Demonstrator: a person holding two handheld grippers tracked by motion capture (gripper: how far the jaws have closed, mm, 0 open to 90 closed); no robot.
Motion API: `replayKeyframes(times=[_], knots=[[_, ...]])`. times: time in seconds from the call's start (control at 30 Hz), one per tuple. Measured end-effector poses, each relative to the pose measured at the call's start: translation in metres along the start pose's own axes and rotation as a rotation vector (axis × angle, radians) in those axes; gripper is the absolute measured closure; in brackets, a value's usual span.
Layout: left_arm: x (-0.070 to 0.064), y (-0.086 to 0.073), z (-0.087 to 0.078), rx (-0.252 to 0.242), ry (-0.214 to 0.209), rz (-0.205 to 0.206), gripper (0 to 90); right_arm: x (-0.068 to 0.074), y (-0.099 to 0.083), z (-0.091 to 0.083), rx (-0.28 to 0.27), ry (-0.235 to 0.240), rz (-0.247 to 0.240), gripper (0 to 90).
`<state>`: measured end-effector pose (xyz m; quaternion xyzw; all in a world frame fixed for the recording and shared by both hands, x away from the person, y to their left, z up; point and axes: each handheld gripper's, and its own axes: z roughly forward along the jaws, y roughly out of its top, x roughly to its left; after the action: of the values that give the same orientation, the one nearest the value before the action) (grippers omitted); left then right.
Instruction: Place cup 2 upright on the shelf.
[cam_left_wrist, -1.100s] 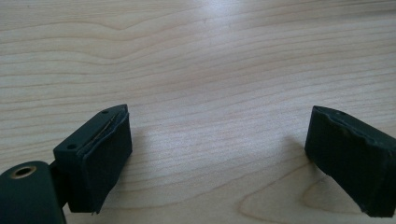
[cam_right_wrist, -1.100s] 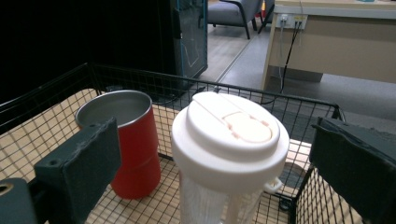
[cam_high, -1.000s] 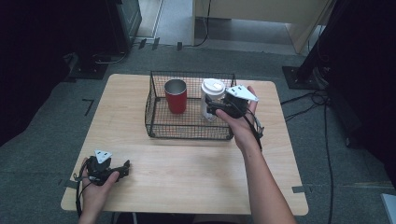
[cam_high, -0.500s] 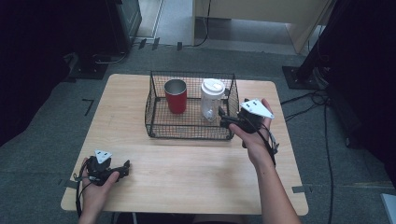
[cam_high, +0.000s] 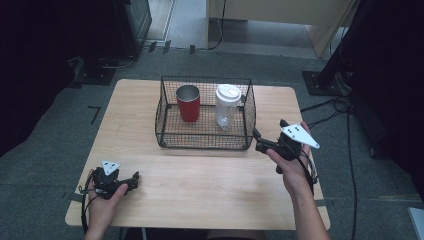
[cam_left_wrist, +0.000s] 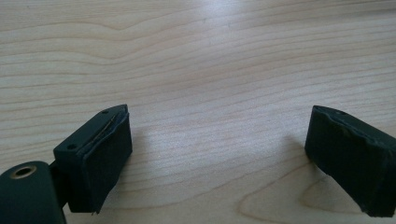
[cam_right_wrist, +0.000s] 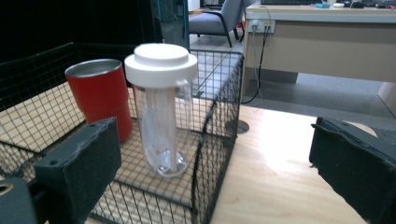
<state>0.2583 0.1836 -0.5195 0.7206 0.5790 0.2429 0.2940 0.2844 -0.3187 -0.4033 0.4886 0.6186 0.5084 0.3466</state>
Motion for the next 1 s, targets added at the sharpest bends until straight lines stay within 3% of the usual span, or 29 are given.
replayKeyframes(times=[0.23,0.67,1.0], knots=[[0.000,0.000,0.000,0.000,0.000,0.000,8.2,-0.013,-0.027,-0.020,0.028,-0.034,-0.011,2.5],[0.000,0.000,0.000,0.001,0.000,0.000,8.2,-0.044,-0.075,-0.054,0.078,-0.090,0.065,2.5],[0.000,0.000,0.000,0.000,0.000,0.000,8.2,-0.071,-0.110,-0.072,0.145,-0.174,0.111,2.6]])
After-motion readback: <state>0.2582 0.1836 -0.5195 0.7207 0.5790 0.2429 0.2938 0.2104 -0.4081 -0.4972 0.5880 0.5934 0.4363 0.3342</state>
